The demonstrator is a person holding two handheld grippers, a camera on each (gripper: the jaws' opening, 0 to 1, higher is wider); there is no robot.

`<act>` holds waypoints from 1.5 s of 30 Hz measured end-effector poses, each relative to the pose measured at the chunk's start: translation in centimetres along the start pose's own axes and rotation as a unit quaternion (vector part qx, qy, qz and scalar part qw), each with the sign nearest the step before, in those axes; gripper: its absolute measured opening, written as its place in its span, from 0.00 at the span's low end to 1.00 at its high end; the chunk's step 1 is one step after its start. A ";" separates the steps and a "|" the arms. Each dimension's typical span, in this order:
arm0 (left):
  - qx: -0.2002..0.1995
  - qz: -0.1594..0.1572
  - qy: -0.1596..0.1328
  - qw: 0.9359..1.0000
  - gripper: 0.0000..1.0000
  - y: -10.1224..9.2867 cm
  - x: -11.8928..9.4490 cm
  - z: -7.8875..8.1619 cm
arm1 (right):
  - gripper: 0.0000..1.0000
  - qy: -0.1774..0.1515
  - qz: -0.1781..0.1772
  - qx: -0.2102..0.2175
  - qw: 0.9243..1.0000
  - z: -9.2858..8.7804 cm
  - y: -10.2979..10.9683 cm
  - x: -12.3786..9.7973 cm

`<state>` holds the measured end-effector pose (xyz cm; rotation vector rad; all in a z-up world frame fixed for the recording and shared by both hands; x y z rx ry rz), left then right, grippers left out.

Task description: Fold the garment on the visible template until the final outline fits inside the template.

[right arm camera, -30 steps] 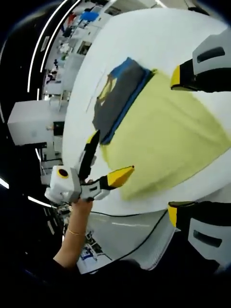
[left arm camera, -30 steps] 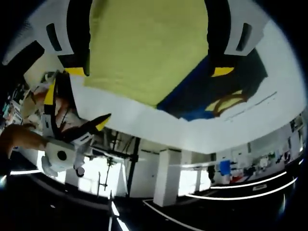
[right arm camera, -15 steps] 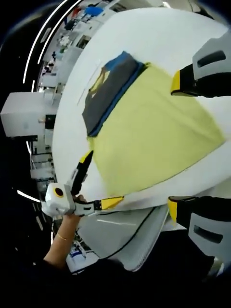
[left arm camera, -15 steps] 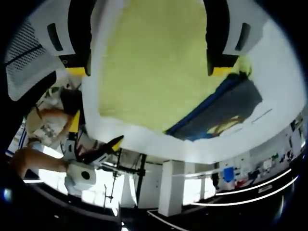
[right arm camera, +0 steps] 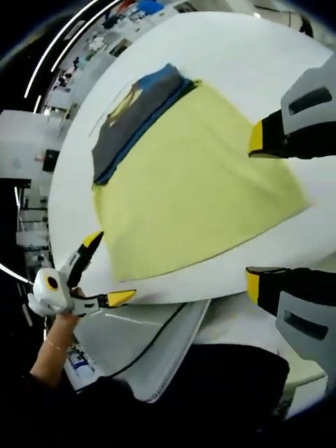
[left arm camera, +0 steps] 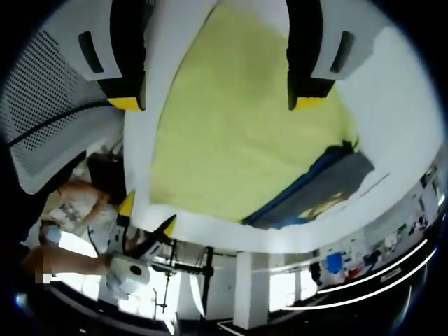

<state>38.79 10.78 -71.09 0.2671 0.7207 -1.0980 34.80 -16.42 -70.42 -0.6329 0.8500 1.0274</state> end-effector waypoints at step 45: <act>0.023 0.048 0.064 0.997 0.02 2.0 -1.1 -3.6 | 0.00 0.061 -0.011 -0.064 0.996 -2.5 -1.8 1.6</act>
Point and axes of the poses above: the point that each gripper's makers call its tool centre point, and the gripper's own axes: x roughly forward along the fingers, y roughly to its left, z roughly out of its top, the point moved 5 cm from there along -x, roughly backward along the fingers, and after that the axes turned 8 degrees about -x, right-handed, at the moved point
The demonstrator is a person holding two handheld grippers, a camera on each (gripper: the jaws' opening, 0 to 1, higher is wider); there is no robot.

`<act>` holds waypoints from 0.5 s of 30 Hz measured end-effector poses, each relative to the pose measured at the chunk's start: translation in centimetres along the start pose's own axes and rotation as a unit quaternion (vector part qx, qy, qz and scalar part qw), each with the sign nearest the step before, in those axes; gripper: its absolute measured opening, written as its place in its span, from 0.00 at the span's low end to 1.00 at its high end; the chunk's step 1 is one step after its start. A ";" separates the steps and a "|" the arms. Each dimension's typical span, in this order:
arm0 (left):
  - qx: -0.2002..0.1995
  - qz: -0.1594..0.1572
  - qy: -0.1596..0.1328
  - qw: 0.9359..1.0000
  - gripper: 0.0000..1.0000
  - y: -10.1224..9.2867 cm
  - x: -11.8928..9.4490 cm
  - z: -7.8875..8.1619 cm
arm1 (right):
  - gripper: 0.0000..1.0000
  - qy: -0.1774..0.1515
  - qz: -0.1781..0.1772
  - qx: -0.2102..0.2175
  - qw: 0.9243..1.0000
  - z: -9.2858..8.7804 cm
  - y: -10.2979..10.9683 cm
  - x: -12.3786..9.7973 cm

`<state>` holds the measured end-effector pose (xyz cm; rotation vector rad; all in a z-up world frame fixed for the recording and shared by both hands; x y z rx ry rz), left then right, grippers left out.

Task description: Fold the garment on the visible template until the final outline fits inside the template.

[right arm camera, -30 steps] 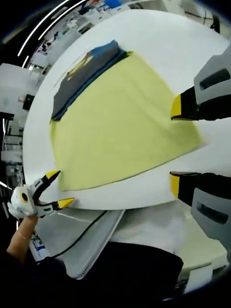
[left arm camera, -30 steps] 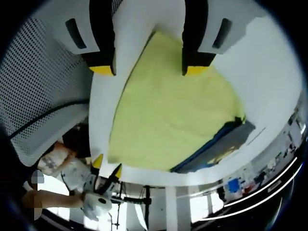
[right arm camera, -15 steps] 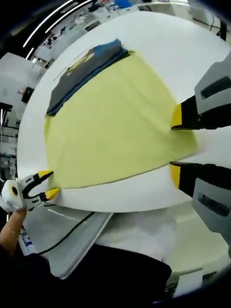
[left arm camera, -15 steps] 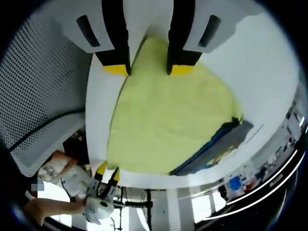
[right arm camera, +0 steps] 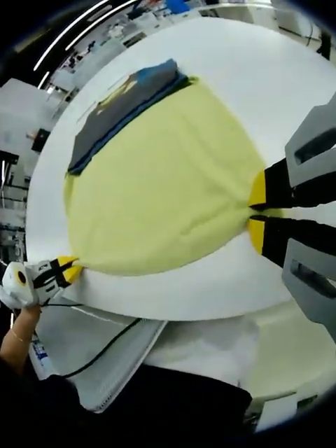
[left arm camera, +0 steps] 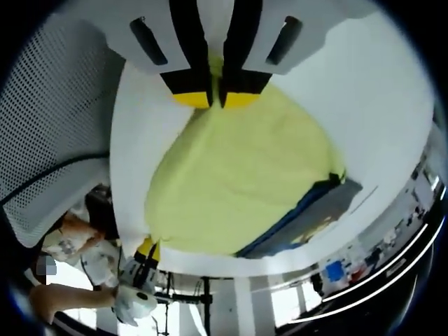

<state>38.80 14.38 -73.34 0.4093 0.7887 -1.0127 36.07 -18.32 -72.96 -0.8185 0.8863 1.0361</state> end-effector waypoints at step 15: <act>-0.009 0.005 -0.018 1.000 0.00 0.1 -1.7 1.0 | 0.00 -0.020 -0.007 0.033 0.999 0.8 0.0 -2.3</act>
Point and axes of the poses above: the point that each gripper's makers call its tool centre point, and the gripper's own axes: x roughly forward along the fingers, y roughly to its left, z roughly out of its top, the point moved 5 cm from there along -x, roughly backward along the fingers, and after that the axes turned 8 degrees about -x, right-handed, at the moved point
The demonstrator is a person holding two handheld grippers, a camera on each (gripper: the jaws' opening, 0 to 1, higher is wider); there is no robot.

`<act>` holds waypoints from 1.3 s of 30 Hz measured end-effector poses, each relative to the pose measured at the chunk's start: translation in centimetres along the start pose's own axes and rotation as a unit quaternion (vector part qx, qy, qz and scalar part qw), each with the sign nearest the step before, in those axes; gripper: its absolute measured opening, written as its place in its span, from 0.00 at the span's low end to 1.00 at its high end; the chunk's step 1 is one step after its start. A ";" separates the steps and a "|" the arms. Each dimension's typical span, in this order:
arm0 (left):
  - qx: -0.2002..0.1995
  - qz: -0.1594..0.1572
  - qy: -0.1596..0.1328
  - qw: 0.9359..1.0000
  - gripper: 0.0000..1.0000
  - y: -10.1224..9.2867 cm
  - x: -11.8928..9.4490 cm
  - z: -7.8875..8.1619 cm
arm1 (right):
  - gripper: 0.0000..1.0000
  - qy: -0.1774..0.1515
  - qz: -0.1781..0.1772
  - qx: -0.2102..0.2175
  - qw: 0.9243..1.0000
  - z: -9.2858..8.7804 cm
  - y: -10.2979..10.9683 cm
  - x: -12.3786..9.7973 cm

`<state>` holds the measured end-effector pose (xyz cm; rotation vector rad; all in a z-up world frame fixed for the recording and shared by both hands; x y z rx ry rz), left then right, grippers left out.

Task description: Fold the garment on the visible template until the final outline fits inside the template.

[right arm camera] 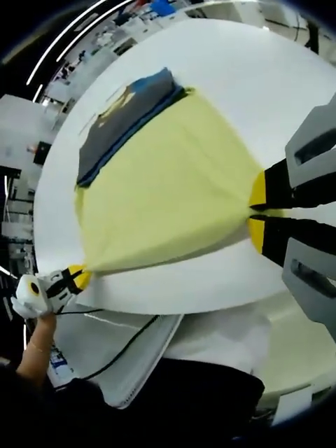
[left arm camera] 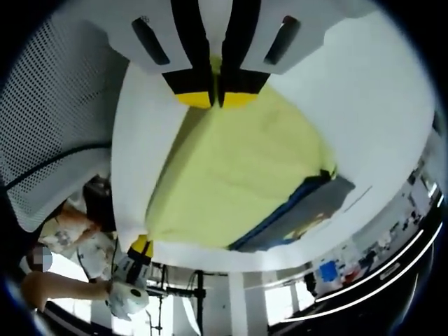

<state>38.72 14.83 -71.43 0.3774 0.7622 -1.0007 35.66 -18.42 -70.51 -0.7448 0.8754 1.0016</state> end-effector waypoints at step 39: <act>-0.001 -0.001 -0.008 1.000 0.00 -2.5 -7.7 3.9 | 0.00 -0.013 -0.017 -0.029 0.999 4.2 3.3 -8.7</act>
Point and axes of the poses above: the point that each gripper's makers call its tool centre point, and the gripper's own axes: x roughly forward along the fingers, y roughly to its left, z roughly out of its top, the point moved 5 cm from there along -x, roughly backward along the fingers, and after that the axes turned 8 degrees about -x, right-handed, at the moved point
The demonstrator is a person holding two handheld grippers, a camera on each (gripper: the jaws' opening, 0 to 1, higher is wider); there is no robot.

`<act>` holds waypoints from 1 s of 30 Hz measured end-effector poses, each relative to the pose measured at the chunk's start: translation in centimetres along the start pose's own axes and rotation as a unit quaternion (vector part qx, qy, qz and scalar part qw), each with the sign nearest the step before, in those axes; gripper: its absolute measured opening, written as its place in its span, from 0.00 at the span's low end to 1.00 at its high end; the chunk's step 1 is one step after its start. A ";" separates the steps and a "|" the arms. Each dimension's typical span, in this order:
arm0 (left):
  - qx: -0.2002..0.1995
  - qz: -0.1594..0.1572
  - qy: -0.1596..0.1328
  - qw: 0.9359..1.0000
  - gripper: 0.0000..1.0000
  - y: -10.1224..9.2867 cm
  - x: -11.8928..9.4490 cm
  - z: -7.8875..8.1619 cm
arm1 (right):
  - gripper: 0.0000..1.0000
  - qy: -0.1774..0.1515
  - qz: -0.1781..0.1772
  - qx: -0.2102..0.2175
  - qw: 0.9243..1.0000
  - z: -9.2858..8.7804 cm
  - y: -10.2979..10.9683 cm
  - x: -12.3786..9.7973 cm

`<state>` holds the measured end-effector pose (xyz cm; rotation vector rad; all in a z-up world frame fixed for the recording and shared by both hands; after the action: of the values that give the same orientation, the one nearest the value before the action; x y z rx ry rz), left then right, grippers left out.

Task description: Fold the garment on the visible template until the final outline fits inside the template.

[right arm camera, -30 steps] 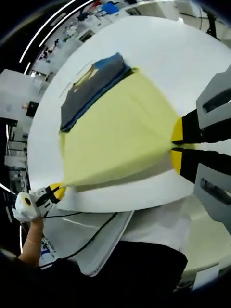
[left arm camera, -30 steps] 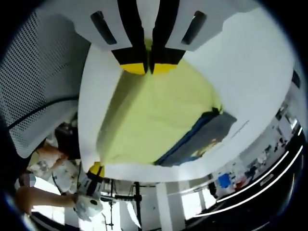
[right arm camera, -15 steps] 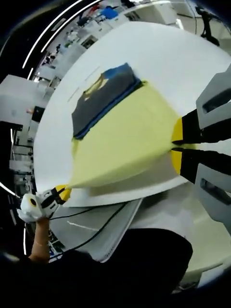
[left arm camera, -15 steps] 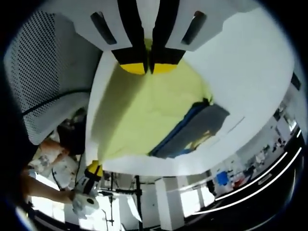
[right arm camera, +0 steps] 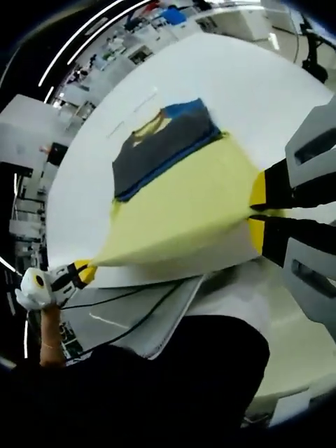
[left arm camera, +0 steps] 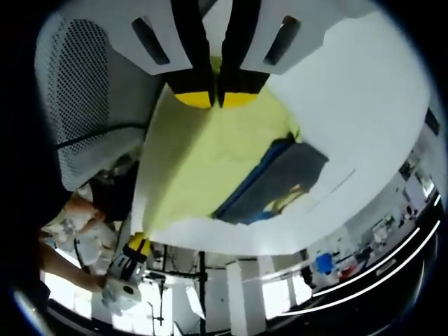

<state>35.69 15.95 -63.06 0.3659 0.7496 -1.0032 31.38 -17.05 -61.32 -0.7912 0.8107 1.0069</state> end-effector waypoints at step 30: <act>-0.012 0.033 -0.007 0.999 0.00 4.4 -0.1 5.7 | 0.00 0.007 -0.055 -0.030 0.998 2.4 -5.6 -0.7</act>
<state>41.67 14.80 -59.29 0.3598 0.7334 -0.9335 36.89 -17.11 -58.56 -0.8854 0.7428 0.9321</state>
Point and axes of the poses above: the point that each gripper's makers call its tool centre point, and the gripper's own axes: x roughly forward along the fingers, y roughly to its left, z roughly out of its top, the point moved 5 cm from there along -x, roughly backward along the fingers, and after that the axes turned 8 degrees about -x, right-handed, at the moved point
